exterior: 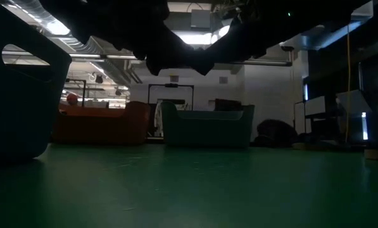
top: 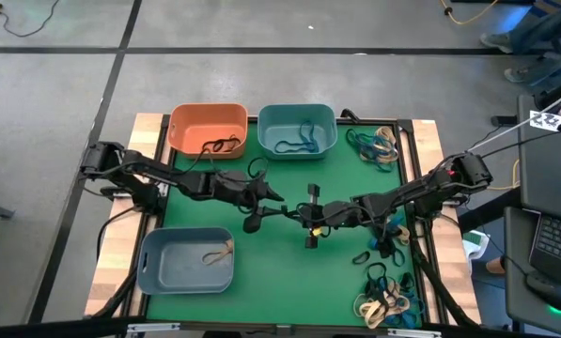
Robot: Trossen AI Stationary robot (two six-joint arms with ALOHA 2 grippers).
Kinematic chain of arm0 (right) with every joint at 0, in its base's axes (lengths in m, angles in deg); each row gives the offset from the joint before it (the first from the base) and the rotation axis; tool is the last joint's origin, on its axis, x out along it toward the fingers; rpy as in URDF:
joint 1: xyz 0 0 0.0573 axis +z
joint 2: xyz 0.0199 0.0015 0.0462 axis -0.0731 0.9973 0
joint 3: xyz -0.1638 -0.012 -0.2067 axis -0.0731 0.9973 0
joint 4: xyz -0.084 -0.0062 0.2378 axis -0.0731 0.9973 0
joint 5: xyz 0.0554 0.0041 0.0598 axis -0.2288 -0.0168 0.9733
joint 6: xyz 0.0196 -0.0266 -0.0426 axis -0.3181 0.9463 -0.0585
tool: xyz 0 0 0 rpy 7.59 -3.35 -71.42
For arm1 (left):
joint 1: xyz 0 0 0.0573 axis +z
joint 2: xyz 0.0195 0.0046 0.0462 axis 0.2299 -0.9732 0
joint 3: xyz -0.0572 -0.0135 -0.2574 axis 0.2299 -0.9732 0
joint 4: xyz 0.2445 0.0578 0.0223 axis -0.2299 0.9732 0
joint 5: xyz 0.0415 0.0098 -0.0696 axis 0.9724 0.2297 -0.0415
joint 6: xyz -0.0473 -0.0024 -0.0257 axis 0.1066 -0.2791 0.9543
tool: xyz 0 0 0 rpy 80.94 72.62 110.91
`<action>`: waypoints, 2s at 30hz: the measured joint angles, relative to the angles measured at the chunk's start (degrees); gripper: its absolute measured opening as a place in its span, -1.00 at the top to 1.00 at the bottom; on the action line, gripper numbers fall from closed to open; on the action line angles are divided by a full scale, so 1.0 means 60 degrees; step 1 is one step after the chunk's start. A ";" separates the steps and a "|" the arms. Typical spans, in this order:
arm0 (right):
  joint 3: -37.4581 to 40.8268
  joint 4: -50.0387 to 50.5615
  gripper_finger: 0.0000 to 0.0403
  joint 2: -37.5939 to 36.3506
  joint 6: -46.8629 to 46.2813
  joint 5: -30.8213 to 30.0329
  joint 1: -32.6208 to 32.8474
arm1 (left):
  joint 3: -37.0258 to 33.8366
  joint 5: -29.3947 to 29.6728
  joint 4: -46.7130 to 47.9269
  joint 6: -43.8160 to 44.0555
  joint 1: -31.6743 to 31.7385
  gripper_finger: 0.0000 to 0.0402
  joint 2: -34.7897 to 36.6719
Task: Sort rubber bands into baskets
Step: Put the small black rubber band into the orange bin
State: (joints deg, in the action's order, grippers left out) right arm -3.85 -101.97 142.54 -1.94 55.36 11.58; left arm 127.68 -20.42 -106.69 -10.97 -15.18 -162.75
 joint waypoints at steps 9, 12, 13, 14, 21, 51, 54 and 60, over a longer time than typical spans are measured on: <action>-0.0004 -0.0076 0.95 0.0000 -0.0004 0.0002 0.0000 | 0.0000 -0.0425 -0.0253 -0.0399 -0.0157 0.49 0.0000; -0.0004 -0.0083 0.95 -0.0001 -0.0084 0.0001 -0.0004 | 0.0000 -0.0428 -0.0256 -0.0756 -0.0161 0.70 0.0000; -0.0004 -0.0076 0.95 -0.0004 -0.0271 0.0001 -0.0004 | 0.0000 -0.0432 -0.0256 -0.0917 -0.0161 0.77 0.0000; -0.0004 -0.0078 0.95 -0.0004 -0.0431 0.0000 -0.0004 | 0.0000 -0.0429 -0.0256 -0.1102 -0.0161 0.85 0.0000; -0.0004 -0.0084 0.86 -0.0004 -0.1259 -0.0299 -0.0007 | 0.0000 -0.0329 -0.0282 -0.1574 -0.0161 0.92 0.0000; -0.0007 0.0247 -0.07 -0.0004 -0.1523 -0.0255 -0.0007 | 0.0005 0.6334 0.6265 -0.1347 -0.0142 0.94 0.3918; -0.0007 0.0262 -0.07 -0.0004 -0.1526 -0.0251 -0.0007 | 0.0004 0.7548 0.6814 -0.0953 -0.0009 0.97 0.3971; -0.0007 0.0262 -0.07 -0.0004 -0.1596 -0.0254 -0.0007 | -0.0022 0.8132 0.7489 -0.0522 0.0663 0.93 0.3945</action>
State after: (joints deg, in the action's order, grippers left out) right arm -3.89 -100.39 142.52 -11.51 53.83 11.53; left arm 127.55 28.38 -61.76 -14.10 -11.20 -139.08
